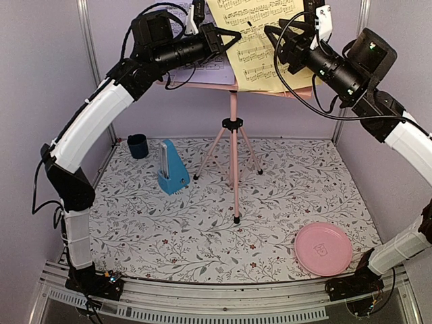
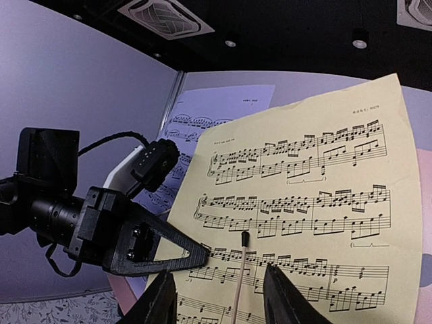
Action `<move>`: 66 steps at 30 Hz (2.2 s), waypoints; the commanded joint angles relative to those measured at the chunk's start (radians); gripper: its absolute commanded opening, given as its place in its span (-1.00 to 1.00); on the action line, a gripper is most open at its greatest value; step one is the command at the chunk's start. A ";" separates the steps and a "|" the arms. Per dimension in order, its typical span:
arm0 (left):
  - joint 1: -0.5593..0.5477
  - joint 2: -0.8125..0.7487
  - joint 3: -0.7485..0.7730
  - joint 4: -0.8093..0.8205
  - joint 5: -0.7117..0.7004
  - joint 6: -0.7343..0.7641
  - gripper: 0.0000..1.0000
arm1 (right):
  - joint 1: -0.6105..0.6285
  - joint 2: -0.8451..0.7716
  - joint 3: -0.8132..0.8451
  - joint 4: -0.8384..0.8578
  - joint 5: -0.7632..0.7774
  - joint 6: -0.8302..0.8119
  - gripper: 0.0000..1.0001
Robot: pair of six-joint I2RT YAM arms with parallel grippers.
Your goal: Set up the instrument practice props
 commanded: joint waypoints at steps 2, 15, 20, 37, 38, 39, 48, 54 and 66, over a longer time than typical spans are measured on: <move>-0.015 -0.046 -0.019 0.005 0.003 0.025 -0.96 | 0.002 -0.067 -0.023 -0.024 0.038 -0.006 -0.09; -0.038 -0.168 -0.162 0.007 -0.047 0.080 -0.68 | -0.014 -0.245 -0.165 -0.099 0.283 0.011 0.06; -0.048 -0.175 -0.192 0.007 -0.061 0.087 -0.65 | -0.034 -0.287 -0.211 -0.145 0.283 0.070 0.13; -0.083 -0.210 -0.332 0.055 -0.106 0.104 -0.73 | -0.229 -0.341 -0.308 -0.175 0.089 0.236 0.00; -0.084 -0.209 -0.332 0.055 -0.107 0.104 -0.75 | -0.239 -0.336 -0.307 -0.175 0.064 0.247 -0.03; -0.084 -0.207 -0.332 0.058 -0.107 0.104 -0.77 | -0.246 -0.331 -0.306 -0.177 0.044 0.264 -0.07; -0.087 -0.200 -0.329 0.066 -0.116 0.114 -0.96 | -0.269 -0.297 -0.296 -0.185 -0.083 0.327 -0.27; -0.091 -0.198 -0.325 0.079 -0.134 0.129 -1.00 | -0.274 -0.284 -0.290 -0.189 -0.095 0.329 -0.72; -0.094 -0.170 -0.272 0.057 -0.146 0.156 -1.00 | -0.277 -0.315 -0.305 -0.211 -0.060 0.320 -0.67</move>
